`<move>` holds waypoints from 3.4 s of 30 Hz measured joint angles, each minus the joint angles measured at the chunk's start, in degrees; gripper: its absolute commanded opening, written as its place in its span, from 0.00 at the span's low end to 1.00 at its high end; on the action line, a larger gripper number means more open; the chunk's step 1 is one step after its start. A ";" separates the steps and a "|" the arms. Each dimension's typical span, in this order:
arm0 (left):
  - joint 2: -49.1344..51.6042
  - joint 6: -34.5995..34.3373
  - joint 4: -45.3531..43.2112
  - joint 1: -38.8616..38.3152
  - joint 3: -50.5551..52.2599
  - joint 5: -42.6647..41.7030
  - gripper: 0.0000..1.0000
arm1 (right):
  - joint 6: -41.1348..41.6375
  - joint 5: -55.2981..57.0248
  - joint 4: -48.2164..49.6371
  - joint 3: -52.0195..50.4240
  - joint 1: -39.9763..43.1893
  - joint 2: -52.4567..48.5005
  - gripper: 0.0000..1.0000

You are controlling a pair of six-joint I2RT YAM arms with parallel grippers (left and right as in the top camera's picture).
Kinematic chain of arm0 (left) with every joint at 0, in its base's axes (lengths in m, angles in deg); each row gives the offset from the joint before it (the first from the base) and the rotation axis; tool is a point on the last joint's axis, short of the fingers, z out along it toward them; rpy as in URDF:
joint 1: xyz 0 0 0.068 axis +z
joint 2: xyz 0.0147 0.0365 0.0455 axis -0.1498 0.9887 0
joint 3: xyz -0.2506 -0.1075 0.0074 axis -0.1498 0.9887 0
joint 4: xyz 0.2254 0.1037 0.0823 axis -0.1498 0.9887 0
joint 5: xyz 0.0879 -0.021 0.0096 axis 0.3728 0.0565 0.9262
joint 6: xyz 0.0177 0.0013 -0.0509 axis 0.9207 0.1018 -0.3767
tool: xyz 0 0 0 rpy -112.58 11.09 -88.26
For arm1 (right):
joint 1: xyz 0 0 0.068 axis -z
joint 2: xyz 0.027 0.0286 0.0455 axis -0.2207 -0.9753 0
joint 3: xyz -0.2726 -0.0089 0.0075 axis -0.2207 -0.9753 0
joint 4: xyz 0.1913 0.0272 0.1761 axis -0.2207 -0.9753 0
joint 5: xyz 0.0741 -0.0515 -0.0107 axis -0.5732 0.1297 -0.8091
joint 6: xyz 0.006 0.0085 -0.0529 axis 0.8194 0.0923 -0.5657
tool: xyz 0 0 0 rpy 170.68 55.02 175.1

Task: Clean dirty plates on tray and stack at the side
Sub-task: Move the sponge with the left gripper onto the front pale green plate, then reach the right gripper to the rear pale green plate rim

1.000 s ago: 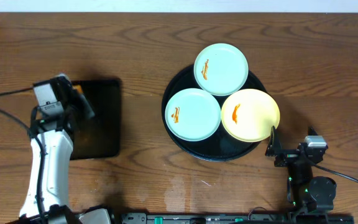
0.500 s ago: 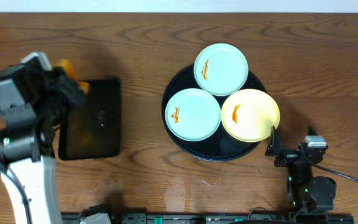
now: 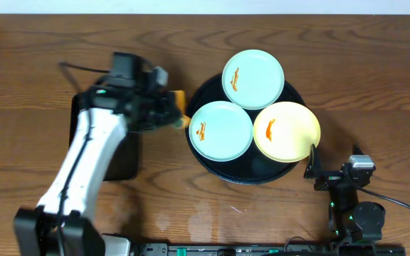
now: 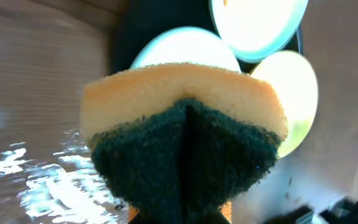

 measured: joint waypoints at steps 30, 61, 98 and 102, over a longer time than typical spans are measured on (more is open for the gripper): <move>14.80 -7.82 -12.22 -16.15 0.00 4.74 0.72 | 0.00 0.00 0.00 0.00 0.00 0.00 0.99; -17.75 -7.82 13.68 2.64 -1.55 18.03 0.78 | -0.61 -29.53 -2.73 20.68 0.02 -12.44 0.99; -16.00 -7.82 13.46 2.73 -1.51 18.03 0.79 | 6.86 -2.89 -65.20 105.39 -22.99 -116.13 0.63; -16.00 -7.82 13.44 2.73 -1.51 18.03 0.79 | 6.58 -2.08 -65.64 105.37 -23.21 -119.71 0.72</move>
